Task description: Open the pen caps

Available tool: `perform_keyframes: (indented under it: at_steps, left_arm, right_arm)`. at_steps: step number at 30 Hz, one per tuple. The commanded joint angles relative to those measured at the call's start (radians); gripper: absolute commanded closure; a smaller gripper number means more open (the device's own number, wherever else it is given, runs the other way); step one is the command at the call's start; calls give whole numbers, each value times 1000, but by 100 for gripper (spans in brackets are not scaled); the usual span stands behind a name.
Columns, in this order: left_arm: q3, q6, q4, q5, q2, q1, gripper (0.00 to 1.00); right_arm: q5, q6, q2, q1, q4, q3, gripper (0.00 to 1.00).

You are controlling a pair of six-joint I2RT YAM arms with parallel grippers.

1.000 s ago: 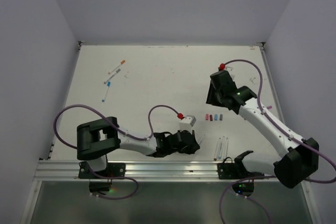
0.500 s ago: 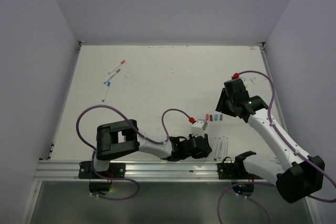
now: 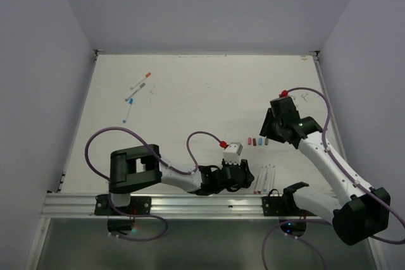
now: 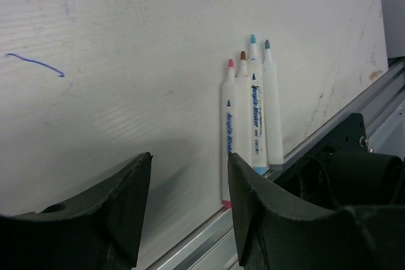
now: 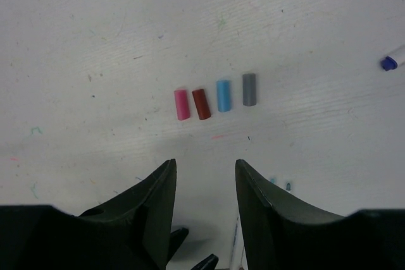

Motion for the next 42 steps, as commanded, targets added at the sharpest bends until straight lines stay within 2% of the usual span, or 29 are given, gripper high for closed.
perform_keyframes:
  at_steps: [1, 5, 10, 14, 17, 29, 42]
  left_arm:
    - [-62, 49, -93, -127, -56, -2, 45]
    - [-97, 116, -63, -149, -127, -4, 42]
    - [-116, 219, -58, -139, -214, -5, 41]
    - [-140, 245, -69, -121, -283, -5, 41]
    - [-169, 253, -75, -107, -325, -4, 40]
    - [-176, 311, -149, -89, -380, -2, 38]
    - [-168, 349, -67, 14, -325, 35, 37]
  right_arm:
    - [5, 35, 17, -24, 12, 14, 53]
    - [5, 58, 57, -90, 12, 24, 51]
    - [10, 45, 177, -300, 12, 95, 50]
    - [114, 25, 316, -467, -14, 179, 51]
    - [157, 24, 367, -535, 39, 190, 52]
    - [213, 84, 441, -697, 211, 149, 59]
    - [257, 52, 508, -720, 396, 81, 64]
